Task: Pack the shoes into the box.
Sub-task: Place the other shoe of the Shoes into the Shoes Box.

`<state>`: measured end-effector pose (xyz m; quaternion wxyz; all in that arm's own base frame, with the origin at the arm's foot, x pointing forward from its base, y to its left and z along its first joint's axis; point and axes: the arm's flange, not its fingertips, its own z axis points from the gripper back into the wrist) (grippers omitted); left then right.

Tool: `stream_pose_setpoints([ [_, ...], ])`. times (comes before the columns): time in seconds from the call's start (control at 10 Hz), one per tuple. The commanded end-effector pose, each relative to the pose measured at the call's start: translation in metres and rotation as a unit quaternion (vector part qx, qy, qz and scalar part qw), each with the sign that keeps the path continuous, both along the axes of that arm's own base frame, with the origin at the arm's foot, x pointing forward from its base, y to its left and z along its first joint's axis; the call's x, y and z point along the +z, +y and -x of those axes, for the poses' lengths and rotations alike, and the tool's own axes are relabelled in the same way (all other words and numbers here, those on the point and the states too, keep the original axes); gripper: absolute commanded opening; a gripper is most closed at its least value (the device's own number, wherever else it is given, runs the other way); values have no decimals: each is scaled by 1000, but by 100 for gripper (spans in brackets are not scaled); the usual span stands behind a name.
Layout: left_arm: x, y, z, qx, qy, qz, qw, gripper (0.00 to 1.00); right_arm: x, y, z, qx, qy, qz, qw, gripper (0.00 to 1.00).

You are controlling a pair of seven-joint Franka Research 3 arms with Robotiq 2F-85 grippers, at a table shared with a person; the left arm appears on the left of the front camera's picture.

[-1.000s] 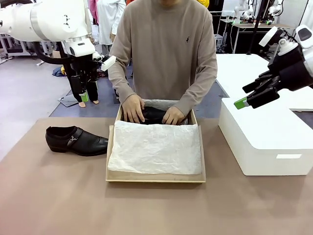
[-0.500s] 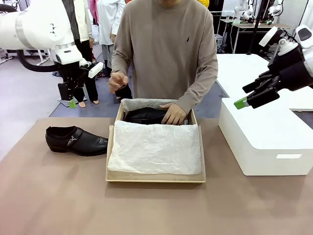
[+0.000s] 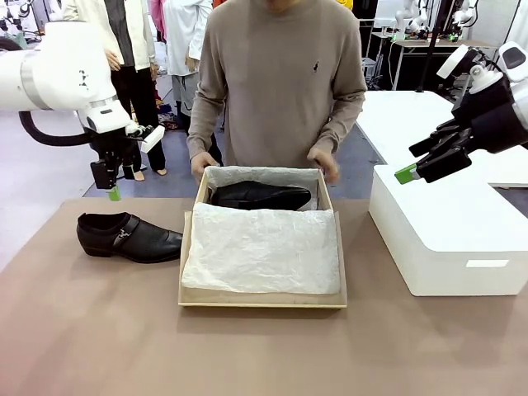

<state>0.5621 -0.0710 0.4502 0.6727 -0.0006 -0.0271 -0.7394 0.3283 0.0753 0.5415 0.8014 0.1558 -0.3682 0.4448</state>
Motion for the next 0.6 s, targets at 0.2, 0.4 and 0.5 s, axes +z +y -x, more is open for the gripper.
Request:
stream_pose_setpoints([
  [0.2, -10, 29, -2, -22, 27, 11, 999, 100, 0, 0, -1, 3, 0, -7, 1000, 100],
  [0.4, -14, 37, -2, 10, 25, 16, 1000, 100, 0, 0, -1, 3, 0, -7, 1000, 100],
  [0.5, -15, 37, -4, 15, 21, 16, 1000, 100, 0, 0, -1, 3, 0, -7, 1000, 100],
])
